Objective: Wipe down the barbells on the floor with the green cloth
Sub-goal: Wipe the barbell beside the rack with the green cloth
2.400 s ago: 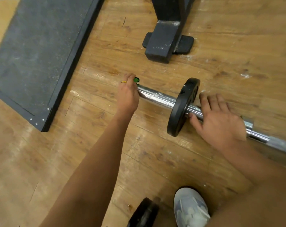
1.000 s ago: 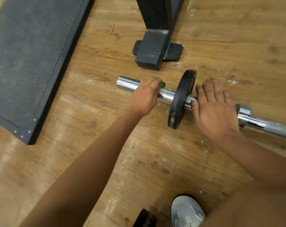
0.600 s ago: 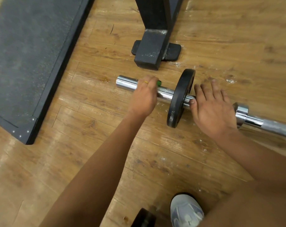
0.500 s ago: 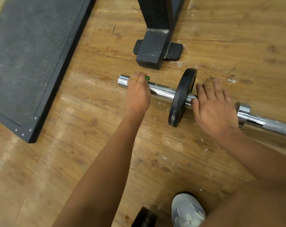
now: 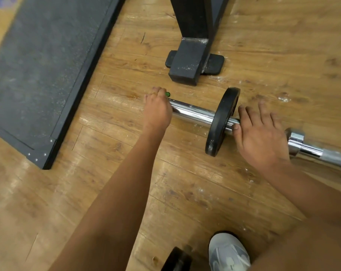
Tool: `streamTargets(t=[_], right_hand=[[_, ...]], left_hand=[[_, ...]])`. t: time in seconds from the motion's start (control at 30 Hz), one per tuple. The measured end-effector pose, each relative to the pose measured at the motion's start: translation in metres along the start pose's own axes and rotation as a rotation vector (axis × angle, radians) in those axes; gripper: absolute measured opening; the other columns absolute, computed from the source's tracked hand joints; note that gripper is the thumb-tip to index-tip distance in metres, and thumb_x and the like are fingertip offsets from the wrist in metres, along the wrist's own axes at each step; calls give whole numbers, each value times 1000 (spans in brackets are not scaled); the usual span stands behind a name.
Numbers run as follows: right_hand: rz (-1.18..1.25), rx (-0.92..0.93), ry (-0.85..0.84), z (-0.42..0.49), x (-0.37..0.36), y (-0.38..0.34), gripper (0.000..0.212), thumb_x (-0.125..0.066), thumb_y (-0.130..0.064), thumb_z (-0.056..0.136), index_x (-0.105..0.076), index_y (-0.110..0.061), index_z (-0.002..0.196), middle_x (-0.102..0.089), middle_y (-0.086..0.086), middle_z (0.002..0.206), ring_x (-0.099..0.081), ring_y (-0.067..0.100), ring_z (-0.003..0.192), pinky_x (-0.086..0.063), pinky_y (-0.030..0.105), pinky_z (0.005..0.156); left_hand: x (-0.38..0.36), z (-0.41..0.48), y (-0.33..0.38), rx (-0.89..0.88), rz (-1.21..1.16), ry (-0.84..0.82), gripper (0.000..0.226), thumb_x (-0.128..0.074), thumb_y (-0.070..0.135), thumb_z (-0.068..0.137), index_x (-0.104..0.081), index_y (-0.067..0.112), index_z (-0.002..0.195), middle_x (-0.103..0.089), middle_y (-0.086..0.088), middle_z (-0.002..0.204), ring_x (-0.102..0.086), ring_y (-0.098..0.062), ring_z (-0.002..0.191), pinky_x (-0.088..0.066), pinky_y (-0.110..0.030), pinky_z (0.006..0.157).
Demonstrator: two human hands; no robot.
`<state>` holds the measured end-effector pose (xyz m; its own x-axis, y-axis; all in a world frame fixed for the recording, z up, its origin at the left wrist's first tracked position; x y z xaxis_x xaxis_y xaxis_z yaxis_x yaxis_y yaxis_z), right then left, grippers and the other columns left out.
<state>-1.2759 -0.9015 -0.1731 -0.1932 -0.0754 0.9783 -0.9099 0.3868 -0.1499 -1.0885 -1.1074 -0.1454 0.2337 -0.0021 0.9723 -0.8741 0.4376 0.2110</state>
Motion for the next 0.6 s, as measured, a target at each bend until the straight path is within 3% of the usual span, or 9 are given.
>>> streamTargets(t=[0.1, 0.23, 0.3, 0.37, 0.43, 0.5, 0.6], right_hand=[[9, -4, -3, 1, 0, 1, 66, -7, -43, 105, -33, -6, 152, -44, 17, 152, -23, 36, 150, -26, 55, 118], [11, -3, -6, 4, -1, 2, 66, -8, -43, 105, -35, -6, 152, -46, 17, 151, -25, 37, 149, -28, 55, 117], [14, 2, -11, 4, -1, 2, 66, -9, -43, 104, -35, -6, 151, -46, 17, 150, -25, 37, 149, -29, 55, 117], [11, 0, -8, 4, -1, 3, 66, -8, -43, 104, -35, -6, 151, -46, 17, 150, -25, 36, 149, -29, 55, 117], [9, 4, -12, 6, 0, 3, 66, -7, -44, 104, -35, -6, 151, -46, 17, 150, -25, 36, 149, -29, 55, 117], [12, 8, -18, 6, 0, 3, 67, -7, -44, 104, -35, -6, 151, -47, 17, 150, -26, 36, 149, -30, 55, 116], [15, -1, -19, 9, 0, 5, 67, -7, -44, 104, -35, -6, 151, -47, 17, 149, -26, 36, 149, -30, 54, 116]], left_hand=[[-3, -11, 13, -11, -78, 28, 34, -39, 1, 100, -63, -4, 123, -61, -19, 131, -50, -35, 129, -38, -44, 110], [-13, -53, 62, -242, -210, -58, 37, -40, 7, 105, -55, 0, 138, -54, -16, 143, -36, -32, 144, -26, -36, 123], [-14, -58, 67, -309, -241, -99, 39, -40, 7, 105, -52, 1, 141, -52, -15, 146, -33, -31, 146, -22, -34, 123], [-14, -47, 61, -344, -185, -131, 39, -38, 8, 104, -53, 3, 140, -54, -14, 144, -38, -30, 141, -28, -39, 119], [-8, -24, 36, -226, -114, -88, 37, -35, 8, 104, -58, 4, 132, -58, -15, 136, -49, -31, 126, -43, -41, 107], [-1, -3, 3, -51, -86, -39, 34, -36, 4, 103, -63, 2, 124, -60, -16, 131, -55, -33, 113, -45, -40, 97], [0, 2, -1, 9, -111, -15, 33, -38, 4, 103, -63, 0, 125, -59, -16, 133, -53, -33, 116, -43, -40, 101]])
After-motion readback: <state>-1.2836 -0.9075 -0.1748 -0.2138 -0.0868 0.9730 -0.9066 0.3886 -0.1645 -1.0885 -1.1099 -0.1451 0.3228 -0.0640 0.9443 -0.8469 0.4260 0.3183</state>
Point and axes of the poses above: each hand's wrist, its own z-axis towards the middle knuckle, its own x-axis out of the back of the hand, y = z × x, the point moved 10 cm from there along z, towards the middle knuckle
